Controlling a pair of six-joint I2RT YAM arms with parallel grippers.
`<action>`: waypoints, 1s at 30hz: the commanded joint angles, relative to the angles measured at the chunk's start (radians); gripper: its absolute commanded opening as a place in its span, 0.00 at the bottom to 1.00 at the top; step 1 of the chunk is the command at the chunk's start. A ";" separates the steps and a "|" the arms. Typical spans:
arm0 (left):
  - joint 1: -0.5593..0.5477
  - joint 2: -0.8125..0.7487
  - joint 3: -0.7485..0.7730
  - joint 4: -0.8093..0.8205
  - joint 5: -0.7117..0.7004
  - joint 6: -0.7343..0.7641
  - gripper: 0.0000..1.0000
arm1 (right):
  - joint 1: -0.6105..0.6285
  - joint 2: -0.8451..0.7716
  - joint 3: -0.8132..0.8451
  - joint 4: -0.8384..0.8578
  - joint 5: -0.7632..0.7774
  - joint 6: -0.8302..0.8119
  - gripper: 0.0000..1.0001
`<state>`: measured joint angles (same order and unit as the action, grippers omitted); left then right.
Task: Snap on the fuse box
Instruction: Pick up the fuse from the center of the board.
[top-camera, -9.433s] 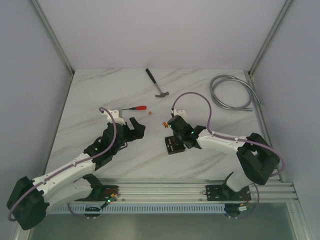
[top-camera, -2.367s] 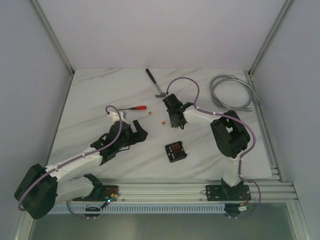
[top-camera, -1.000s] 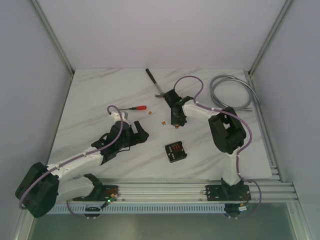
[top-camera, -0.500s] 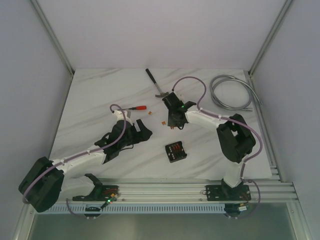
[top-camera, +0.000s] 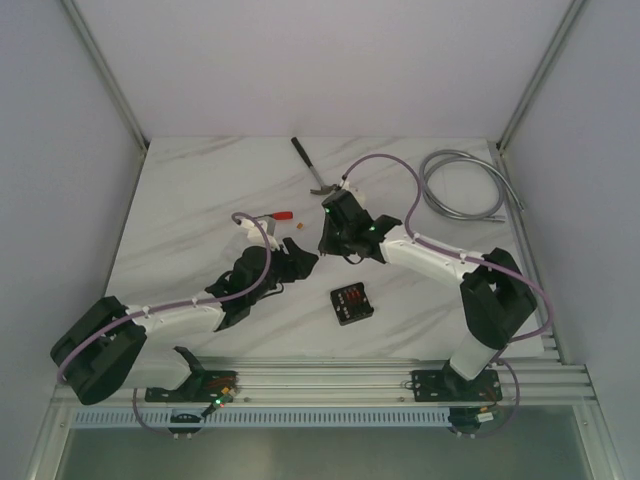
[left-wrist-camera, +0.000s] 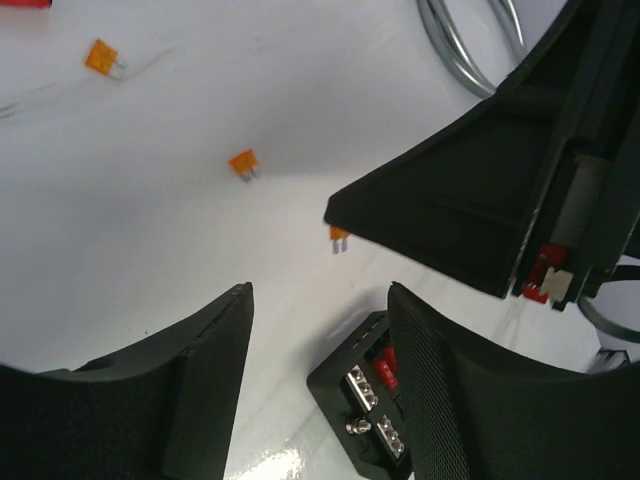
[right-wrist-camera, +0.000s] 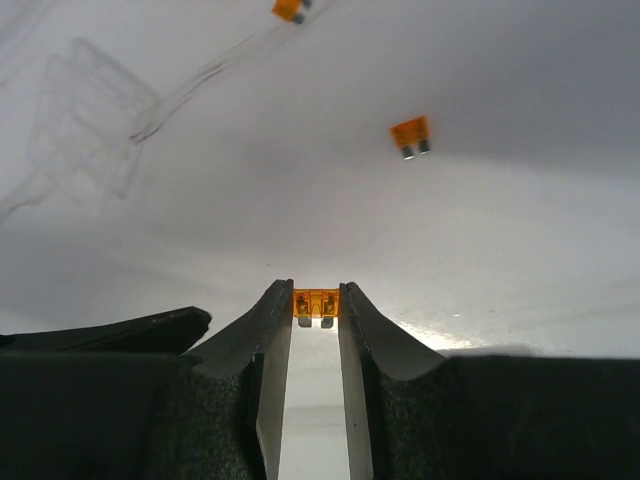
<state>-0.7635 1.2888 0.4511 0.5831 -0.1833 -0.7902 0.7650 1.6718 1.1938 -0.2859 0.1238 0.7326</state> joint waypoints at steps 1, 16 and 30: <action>-0.019 0.010 -0.020 0.119 -0.053 0.040 0.63 | 0.024 -0.026 -0.014 0.064 -0.040 0.047 0.21; -0.036 0.016 -0.026 0.092 -0.103 0.016 0.39 | 0.061 -0.030 -0.036 0.130 -0.086 0.088 0.20; -0.036 0.001 -0.029 0.072 -0.141 0.015 0.25 | 0.068 -0.061 -0.074 0.163 -0.117 0.103 0.21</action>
<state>-0.7963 1.3003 0.4271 0.6350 -0.2951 -0.7742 0.8215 1.6474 1.1408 -0.1429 0.0269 0.8188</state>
